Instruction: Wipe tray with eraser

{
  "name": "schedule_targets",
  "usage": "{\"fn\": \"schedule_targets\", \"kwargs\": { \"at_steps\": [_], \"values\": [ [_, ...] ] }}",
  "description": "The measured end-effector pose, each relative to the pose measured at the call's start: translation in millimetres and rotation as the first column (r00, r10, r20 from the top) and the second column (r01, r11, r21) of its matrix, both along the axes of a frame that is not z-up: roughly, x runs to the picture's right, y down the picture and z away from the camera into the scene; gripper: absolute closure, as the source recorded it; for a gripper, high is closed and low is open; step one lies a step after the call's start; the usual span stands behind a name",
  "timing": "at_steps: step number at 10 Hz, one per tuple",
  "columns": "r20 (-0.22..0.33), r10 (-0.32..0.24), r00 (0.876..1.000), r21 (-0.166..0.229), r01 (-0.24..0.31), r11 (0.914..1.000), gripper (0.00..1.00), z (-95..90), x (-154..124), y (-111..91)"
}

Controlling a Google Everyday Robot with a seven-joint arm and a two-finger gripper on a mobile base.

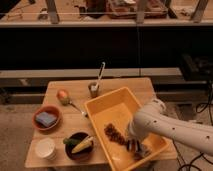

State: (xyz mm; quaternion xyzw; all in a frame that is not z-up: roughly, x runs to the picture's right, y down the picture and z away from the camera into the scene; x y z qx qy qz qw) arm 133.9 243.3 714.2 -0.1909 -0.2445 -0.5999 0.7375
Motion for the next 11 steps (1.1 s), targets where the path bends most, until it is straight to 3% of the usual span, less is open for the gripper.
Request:
{"fn": "schedule_targets", "kwargs": {
  "at_steps": [2,5,8,11],
  "values": [
    [-0.027,0.023,0.999,0.031,-0.022,0.9993,0.99,10.8,11.4,-6.3],
    [-0.011,0.007,1.000,0.095,-0.006,0.9955,0.99,40.1,0.4,-39.7],
    [0.040,-0.047,0.998,0.151,0.041,0.9877,0.99,69.0,-43.0,-73.9],
    [0.119,-0.087,0.989,0.169,0.066,0.9833,0.99,69.0,-76.2,-76.8]
  ]
}}
